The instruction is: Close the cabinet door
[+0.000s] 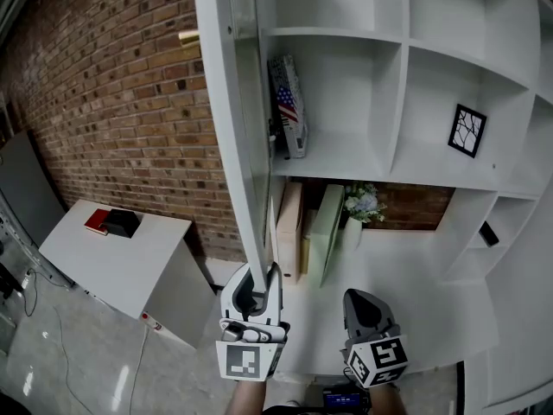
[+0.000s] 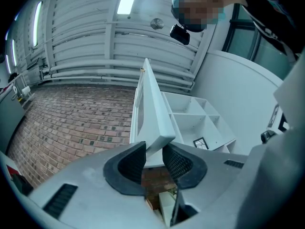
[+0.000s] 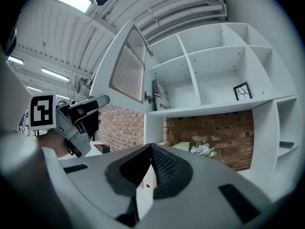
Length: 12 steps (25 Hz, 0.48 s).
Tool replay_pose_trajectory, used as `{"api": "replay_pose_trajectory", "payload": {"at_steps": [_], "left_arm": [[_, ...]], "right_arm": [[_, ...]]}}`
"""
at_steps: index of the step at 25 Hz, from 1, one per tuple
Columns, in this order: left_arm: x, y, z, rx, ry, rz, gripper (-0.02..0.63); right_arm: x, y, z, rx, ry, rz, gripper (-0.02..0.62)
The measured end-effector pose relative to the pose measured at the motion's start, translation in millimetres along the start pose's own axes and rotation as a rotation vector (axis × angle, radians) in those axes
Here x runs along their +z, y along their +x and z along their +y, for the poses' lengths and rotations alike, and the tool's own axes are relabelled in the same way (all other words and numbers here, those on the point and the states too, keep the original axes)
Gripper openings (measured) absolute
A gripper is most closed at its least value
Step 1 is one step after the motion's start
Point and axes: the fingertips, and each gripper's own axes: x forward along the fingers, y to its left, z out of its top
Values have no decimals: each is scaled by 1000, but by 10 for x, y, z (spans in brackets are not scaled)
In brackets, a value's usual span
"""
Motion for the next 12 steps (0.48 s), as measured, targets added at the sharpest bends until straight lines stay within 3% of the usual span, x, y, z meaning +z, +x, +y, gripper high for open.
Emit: {"api": "replay_pose_trajectory", "payload": {"at_steps": [12], "left_arm": [[-106,55,-285,-102,68,36,126]], "right_arm": [[89,-17,-43,-15,17,-26,0]]}}
